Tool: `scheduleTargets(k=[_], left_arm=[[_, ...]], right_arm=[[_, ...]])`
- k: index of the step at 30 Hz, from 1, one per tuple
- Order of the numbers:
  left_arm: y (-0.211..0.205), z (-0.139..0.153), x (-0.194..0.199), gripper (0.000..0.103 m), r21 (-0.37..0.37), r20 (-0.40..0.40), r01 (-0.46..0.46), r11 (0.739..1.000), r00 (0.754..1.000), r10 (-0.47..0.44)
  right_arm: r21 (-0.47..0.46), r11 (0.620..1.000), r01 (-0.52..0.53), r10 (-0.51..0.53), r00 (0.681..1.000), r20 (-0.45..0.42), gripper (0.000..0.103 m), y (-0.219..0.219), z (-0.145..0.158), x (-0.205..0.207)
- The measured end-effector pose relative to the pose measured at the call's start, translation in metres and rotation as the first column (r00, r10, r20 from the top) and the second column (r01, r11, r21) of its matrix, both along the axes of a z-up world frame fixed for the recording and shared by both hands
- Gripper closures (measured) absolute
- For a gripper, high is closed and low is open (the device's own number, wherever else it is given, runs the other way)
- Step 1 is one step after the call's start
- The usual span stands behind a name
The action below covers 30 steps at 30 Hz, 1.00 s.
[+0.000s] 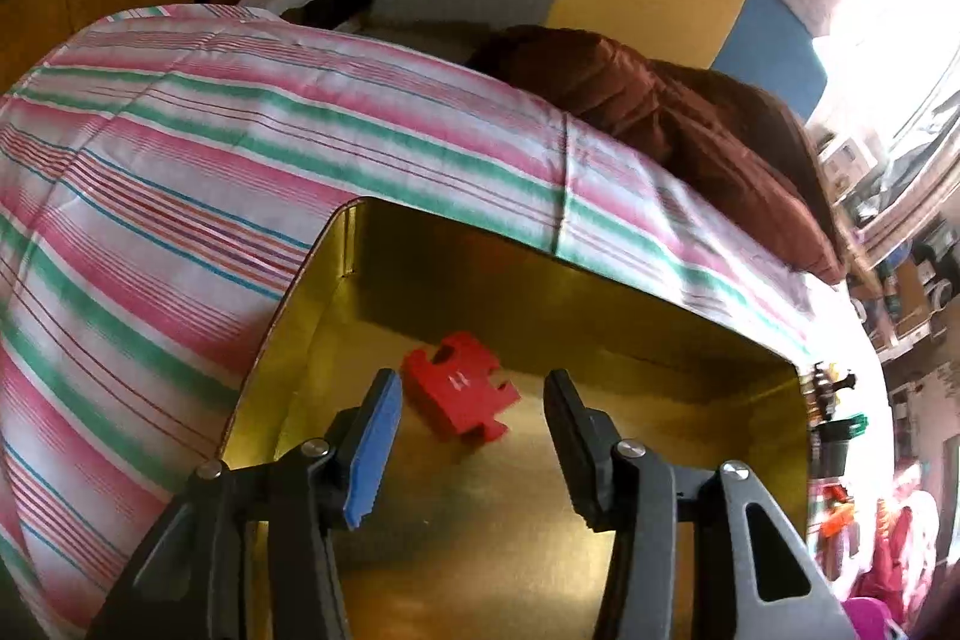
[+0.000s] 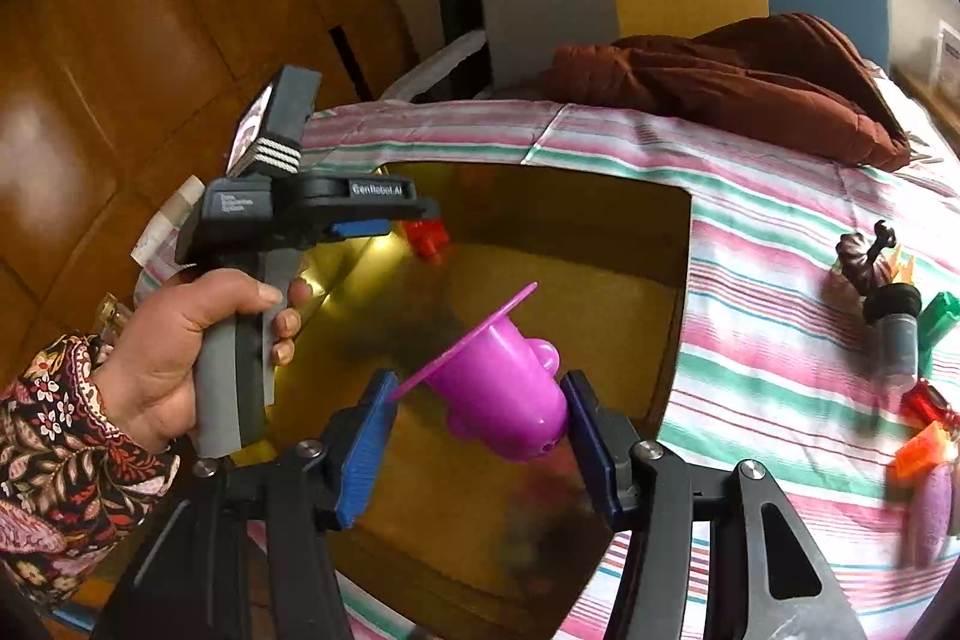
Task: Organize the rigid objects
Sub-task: 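Lower the red puzzle piece into the tray and open the left gripper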
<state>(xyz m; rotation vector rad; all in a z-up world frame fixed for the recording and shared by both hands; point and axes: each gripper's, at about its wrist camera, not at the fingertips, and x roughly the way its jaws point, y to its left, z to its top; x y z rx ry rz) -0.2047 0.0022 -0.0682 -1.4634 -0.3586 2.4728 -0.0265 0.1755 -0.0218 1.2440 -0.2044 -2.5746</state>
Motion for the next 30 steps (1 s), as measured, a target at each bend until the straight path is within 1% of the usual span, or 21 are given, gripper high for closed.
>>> scheduleTargets(k=[3,5,9,12,18,21,24,27,30], left_arm=[[-0.009,0.009,0.011,0.051,0.055,-0.036,-0.017,0.998,0.999,0.019],[-0.018,0.016,0.026,0.050,0.069,-0.072,-0.036,0.997,0.997,0.041],[-0.022,0.027,0.063,0.048,0.038,-0.144,-0.052,0.998,0.988,0.057],[-0.022,0.028,0.090,0.048,0.015,-0.174,-0.047,0.999,0.984,0.049],[-0.026,0.030,0.136,0.048,-0.009,-0.222,-0.076,0.997,0.972,0.072],[-0.033,0.031,0.154,0.048,0.002,-0.235,-0.108,0.994,0.966,0.106],[-0.038,0.034,0.165,0.048,0.014,-0.247,-0.108,0.994,0.963,0.109],[-0.037,0.035,0.173,0.049,0.014,-0.260,-0.085,0.996,0.962,0.086],[-0.035,0.034,0.176,0.049,-0.004,-0.262,-0.063,0.998,0.963,0.059]], right_arm=[[-0.005,1.000,0.001,-0.001,1.000,0.014,0.046,0.001,-0.005,-0.001],[-0.009,1.000,0.006,-0.006,1.000,0.026,0.046,0.001,-0.009,-0.002],[-0.022,1.000,0.009,-0.008,0.998,0.060,0.046,0.001,-0.018,-0.006],[-0.014,1.000,0.005,-0.004,0.996,0.086,0.046,-0.002,-0.024,-0.012],[0.046,0.999,-0.017,0.011,0.992,0.123,0.046,-0.007,-0.028,-0.034],[0.077,0.997,-0.025,0.014,0.991,0.133,0.046,-0.008,-0.028,-0.050],[0.080,0.996,-0.025,0.014,0.991,0.135,0.046,-0.010,-0.029,-0.066],[0.076,0.997,-0.015,0.005,0.991,0.137,0.046,-0.013,-0.031,-0.079],[0.084,0.996,-0.009,-0.003,0.990,0.141,0.046,-0.019,-0.033,-0.092]])
